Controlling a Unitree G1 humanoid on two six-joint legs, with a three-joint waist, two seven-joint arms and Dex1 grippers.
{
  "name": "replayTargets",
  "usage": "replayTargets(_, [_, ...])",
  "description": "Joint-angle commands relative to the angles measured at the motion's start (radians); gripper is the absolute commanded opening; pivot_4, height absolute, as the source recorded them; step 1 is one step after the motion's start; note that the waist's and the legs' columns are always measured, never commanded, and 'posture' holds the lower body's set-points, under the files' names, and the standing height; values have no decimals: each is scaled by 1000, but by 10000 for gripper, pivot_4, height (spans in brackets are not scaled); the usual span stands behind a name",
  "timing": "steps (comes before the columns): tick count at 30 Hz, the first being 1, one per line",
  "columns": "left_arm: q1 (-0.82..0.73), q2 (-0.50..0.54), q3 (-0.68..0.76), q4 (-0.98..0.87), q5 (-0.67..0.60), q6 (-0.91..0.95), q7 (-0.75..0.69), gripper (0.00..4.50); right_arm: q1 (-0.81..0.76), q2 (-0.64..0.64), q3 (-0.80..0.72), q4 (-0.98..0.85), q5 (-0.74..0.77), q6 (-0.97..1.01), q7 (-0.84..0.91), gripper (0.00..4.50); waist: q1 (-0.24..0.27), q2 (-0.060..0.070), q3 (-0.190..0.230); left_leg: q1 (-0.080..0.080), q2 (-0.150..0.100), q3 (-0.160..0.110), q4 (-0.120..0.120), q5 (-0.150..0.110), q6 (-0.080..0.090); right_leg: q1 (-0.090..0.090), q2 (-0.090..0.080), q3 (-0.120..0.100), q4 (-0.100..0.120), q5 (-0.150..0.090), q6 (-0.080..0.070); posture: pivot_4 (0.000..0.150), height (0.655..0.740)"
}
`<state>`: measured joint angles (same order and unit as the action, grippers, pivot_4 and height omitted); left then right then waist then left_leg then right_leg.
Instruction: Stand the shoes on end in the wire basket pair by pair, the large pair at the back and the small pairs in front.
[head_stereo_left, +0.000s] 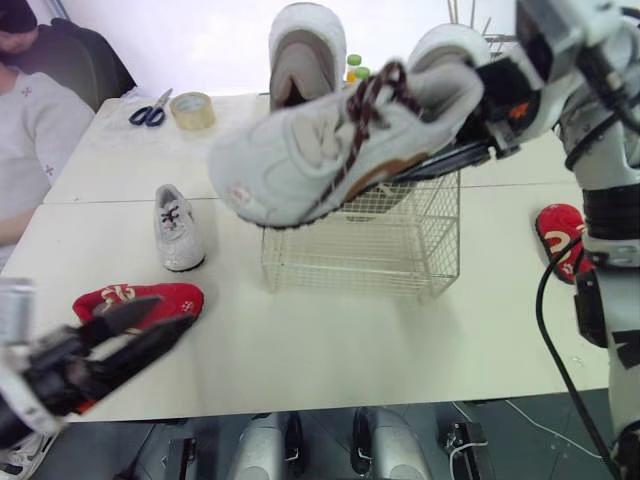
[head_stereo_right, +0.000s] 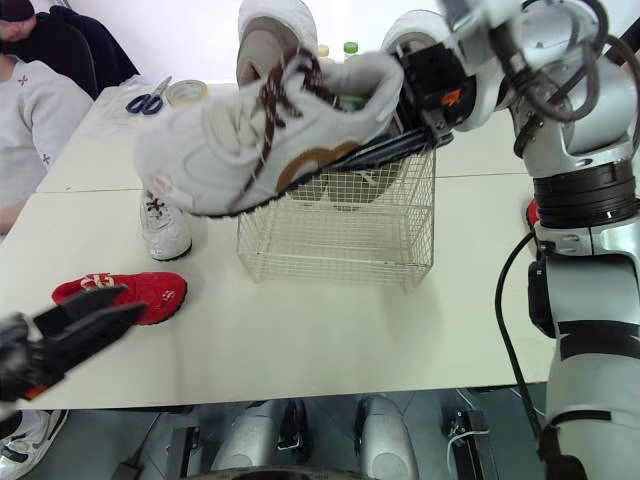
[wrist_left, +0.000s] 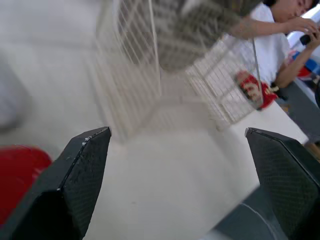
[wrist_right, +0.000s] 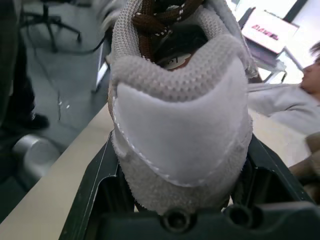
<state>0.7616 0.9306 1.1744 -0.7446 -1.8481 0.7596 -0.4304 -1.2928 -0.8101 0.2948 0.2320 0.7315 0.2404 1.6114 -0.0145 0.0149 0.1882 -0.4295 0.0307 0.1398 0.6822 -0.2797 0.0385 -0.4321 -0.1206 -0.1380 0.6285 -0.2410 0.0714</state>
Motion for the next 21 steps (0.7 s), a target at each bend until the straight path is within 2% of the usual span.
replayTargets(1, [-163,188,33,129,-121,15,-121,45000,-98,-58,135,-5,72,-141,3,20047,7,0,1,0,0,0,0,1,-1,-1,0,0,1,0,0,1500,7400])
replayTargets(4, [-343,333,-112,201,-124,43,-191,45000,-150,-102,239,-22,141,-214,3,20047,3,0,1,0,1,-1,0,2,-4,-2,2,0,2,0,-1,1500,7400])
replayTargets(8, [-545,401,-314,248,-124,57,-237,45000,-196,-167,341,-49,179,-311,3,20047,-11,-2,2,-1,0,7,-2,0,0,-2,2,5,4,3,3,1500,7400])
replayTargets(12, [-731,378,-557,267,-124,75,-243,45000,-224,-202,386,-70,208,-356,3,20047,-18,-2,3,-7,1,10,-3,3,1,-10,3,6,6,3,4,1500,7400])
replayTargets(17, [-938,289,-796,278,-124,110,-219,45000,-231,-215,400,-76,210,-362,3,20047,-23,-3,3,-8,2,10,-1,3,1,-10,3,6,7,3,5,1500,7400])
replayTargets(21, [-1035,206,-907,271,-124,127,-177,45000,-224,-216,392,-76,189,-350,3,20047,-18,-4,3,-8,1,10,1,3,2,-9,2,7,8,3,5,1500,7400])
